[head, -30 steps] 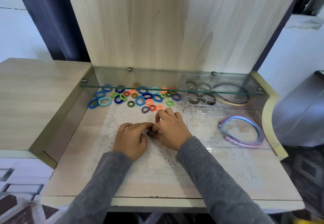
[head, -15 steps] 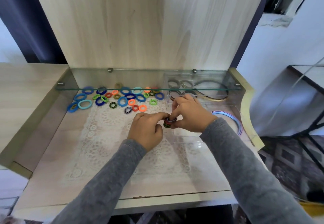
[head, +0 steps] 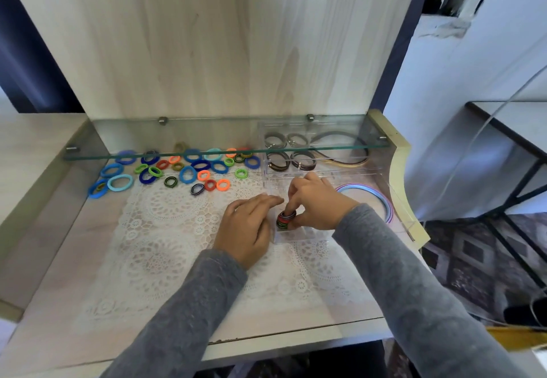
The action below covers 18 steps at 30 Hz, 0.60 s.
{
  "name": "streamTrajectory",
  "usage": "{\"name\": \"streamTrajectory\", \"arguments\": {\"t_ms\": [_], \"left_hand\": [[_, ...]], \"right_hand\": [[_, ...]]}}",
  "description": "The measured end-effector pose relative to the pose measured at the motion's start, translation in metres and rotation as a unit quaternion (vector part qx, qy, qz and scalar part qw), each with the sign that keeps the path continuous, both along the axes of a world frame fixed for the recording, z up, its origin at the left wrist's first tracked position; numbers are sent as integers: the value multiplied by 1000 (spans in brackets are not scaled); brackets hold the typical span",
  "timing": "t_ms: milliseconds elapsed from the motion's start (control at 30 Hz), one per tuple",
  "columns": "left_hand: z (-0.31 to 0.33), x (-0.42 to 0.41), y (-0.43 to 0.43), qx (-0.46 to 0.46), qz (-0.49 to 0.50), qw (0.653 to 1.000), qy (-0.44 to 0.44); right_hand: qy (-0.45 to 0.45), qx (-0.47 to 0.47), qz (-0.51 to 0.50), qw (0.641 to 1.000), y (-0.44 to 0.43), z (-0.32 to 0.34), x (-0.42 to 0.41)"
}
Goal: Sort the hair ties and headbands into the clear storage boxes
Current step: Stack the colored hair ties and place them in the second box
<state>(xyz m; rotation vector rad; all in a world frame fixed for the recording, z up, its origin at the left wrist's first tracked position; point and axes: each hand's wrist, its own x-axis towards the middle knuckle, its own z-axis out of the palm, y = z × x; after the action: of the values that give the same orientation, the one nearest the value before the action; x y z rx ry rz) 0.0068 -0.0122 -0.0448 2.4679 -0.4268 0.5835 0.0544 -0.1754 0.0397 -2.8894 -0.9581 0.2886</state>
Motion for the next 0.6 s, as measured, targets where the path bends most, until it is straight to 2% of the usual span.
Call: {"name": "streamTrajectory", "arguments": {"t_ms": [300, 600], "left_hand": [[-2, -1, 0, -22, 4, 1000, -14], [1, -3, 2, -33, -2, 999, -14]], "right_hand": [[24, -43, -5, 999, 8, -7, 4], [73, -139, -21, 987, 18, 13, -5]]}}
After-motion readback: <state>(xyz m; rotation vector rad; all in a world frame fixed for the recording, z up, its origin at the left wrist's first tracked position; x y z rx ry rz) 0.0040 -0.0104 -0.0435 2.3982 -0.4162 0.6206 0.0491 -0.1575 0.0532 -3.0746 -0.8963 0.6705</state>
